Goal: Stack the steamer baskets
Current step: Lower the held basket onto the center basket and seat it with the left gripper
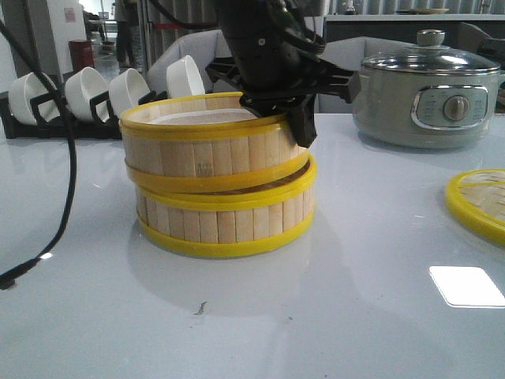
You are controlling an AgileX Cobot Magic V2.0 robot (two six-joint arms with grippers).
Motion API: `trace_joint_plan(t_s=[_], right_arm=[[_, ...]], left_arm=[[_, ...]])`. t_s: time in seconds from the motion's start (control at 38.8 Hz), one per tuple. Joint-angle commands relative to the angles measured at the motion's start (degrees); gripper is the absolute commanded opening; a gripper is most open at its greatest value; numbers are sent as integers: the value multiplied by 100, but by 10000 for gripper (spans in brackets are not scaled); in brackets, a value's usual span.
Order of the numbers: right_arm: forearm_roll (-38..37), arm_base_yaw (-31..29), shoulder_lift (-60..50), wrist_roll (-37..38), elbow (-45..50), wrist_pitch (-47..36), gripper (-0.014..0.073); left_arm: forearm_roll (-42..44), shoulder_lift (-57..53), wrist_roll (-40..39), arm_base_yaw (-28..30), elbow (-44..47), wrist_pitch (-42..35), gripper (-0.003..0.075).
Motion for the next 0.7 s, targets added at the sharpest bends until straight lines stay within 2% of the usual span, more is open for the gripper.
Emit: trace_joint_plan(t_s=[0.0, 0.67], right_arm=[[-16, -30, -32, -66, -198, -434, 434], [-16, -30, -32, -66, -198, -434, 434]], left_arm=[[88, -497, -22, -56, -173, -398, 88], [-55, -497, -22, -172, -173, -511, 88]])
